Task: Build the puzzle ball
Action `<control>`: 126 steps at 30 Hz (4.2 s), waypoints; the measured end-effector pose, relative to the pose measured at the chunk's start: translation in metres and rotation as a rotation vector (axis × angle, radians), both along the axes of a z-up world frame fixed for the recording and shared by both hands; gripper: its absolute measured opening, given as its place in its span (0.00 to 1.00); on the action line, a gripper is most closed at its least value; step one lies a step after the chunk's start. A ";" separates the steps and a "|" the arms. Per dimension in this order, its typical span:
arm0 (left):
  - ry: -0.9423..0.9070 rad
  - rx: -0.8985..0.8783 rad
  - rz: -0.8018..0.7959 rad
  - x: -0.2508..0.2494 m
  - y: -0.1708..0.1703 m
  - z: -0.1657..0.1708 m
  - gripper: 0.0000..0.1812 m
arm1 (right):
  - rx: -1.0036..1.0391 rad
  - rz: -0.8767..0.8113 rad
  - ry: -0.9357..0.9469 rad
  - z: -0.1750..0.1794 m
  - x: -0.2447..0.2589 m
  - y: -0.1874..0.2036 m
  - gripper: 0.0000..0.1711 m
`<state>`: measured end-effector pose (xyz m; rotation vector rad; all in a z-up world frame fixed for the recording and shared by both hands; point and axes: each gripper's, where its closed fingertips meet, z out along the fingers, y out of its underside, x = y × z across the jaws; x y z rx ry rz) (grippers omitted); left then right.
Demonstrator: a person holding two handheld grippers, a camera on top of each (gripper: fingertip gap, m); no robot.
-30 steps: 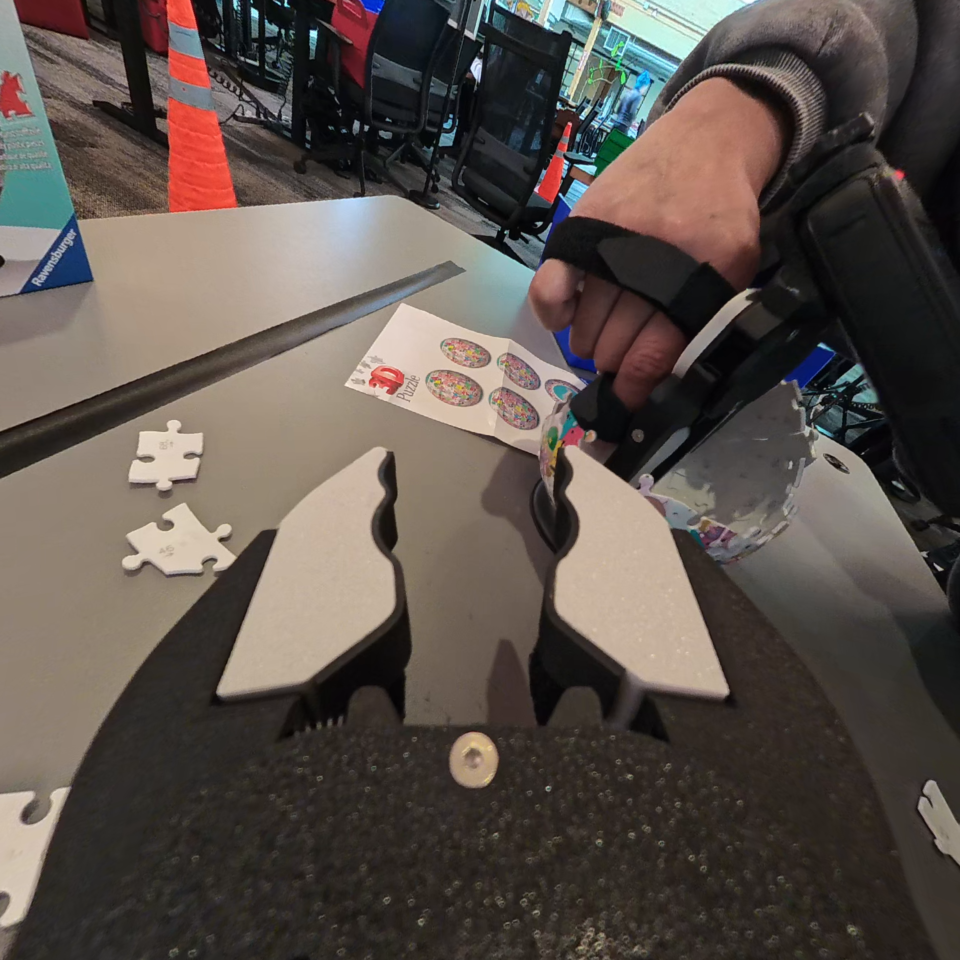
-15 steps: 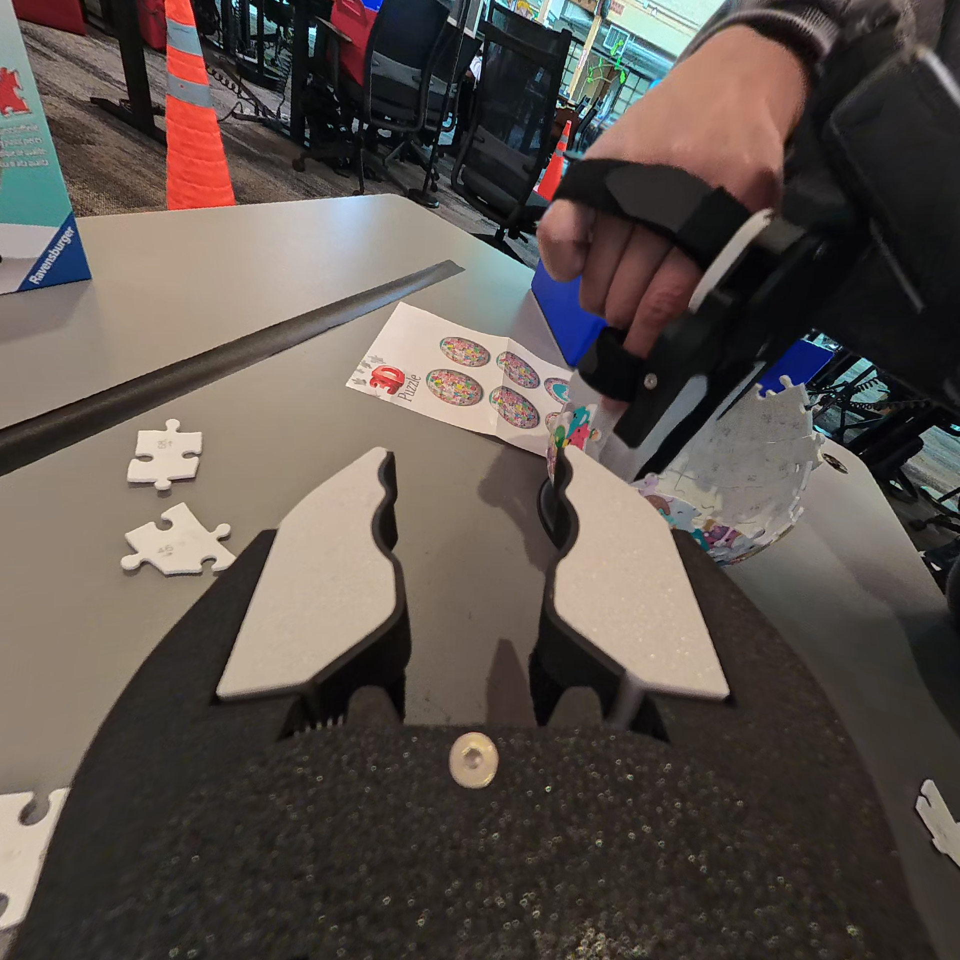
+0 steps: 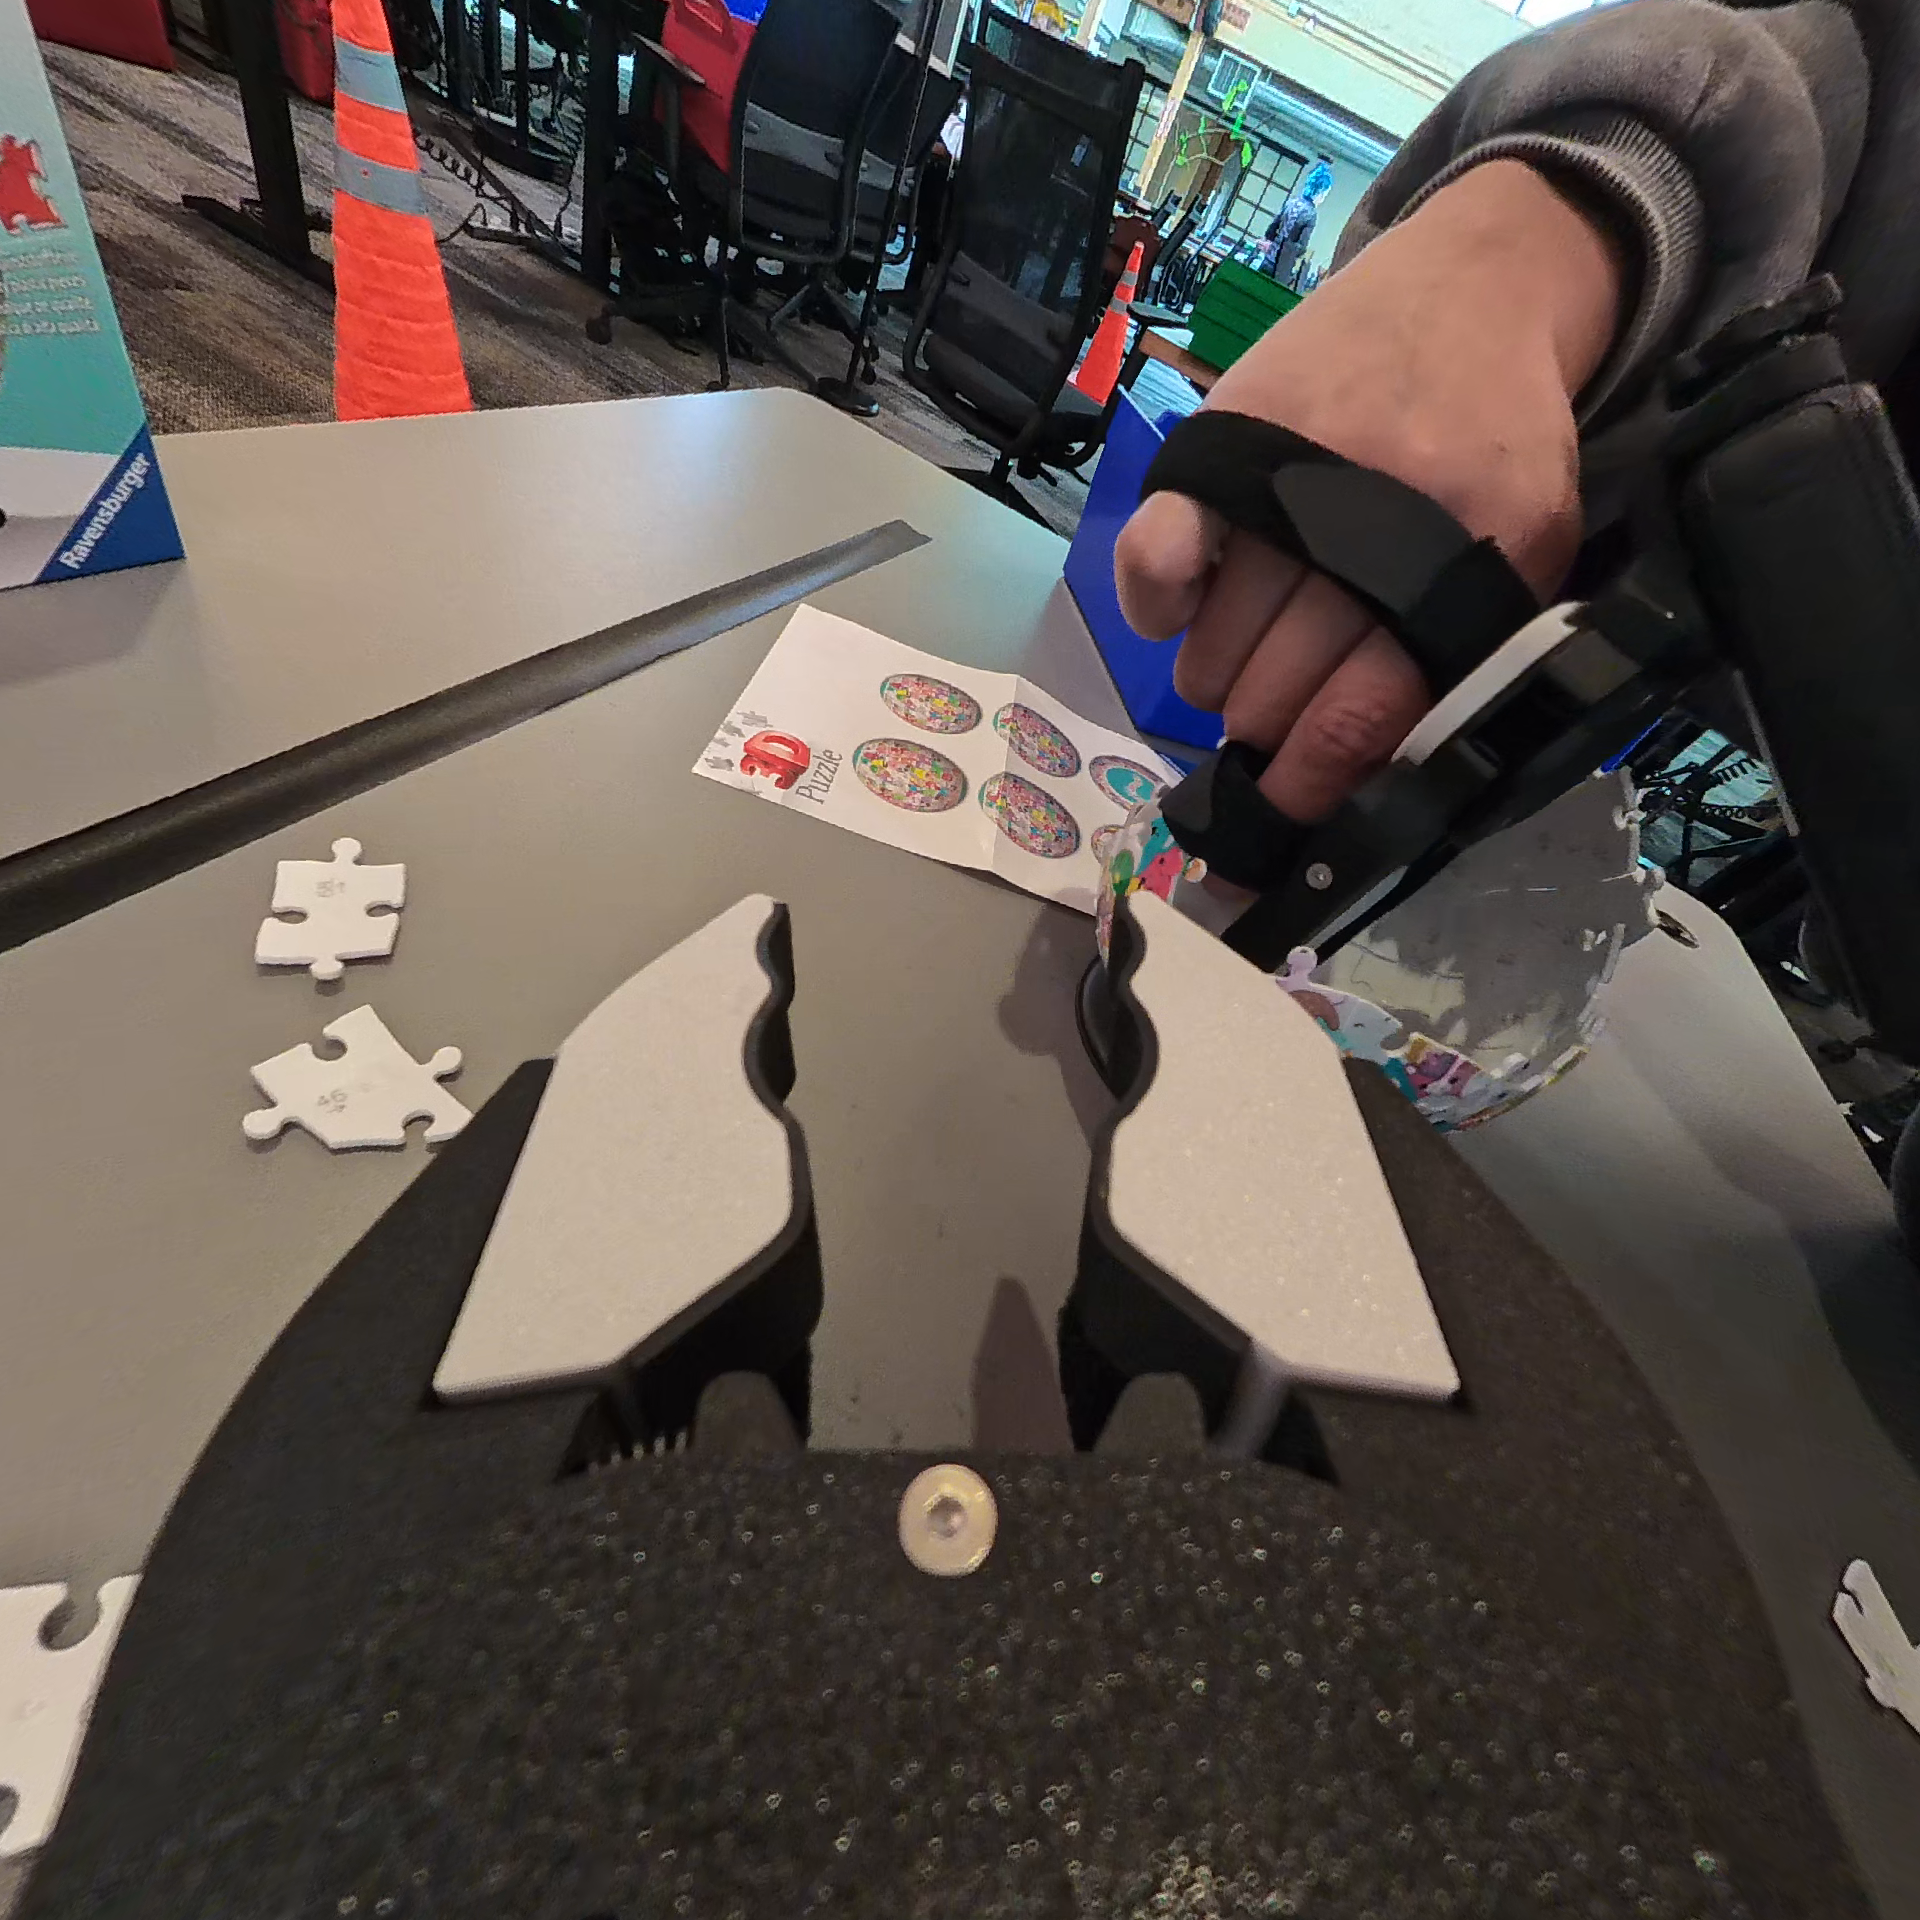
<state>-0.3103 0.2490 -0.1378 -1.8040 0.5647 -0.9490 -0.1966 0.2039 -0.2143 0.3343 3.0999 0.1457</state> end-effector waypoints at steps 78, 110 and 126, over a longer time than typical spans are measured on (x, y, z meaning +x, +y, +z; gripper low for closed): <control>0.004 -0.004 -0.005 0.001 0.000 -0.001 0.32 | -0.115 -0.034 -0.030 0.011 0.004 -0.019 0.13; 0.008 -0.003 -0.009 0.001 -0.001 -0.002 0.32 | -0.020 0.065 -0.087 0.000 0.010 -0.018 0.13; 0.007 -0.003 -0.009 0.001 -0.001 -0.001 0.32 | -0.017 0.023 -0.084 0.002 0.011 -0.015 0.12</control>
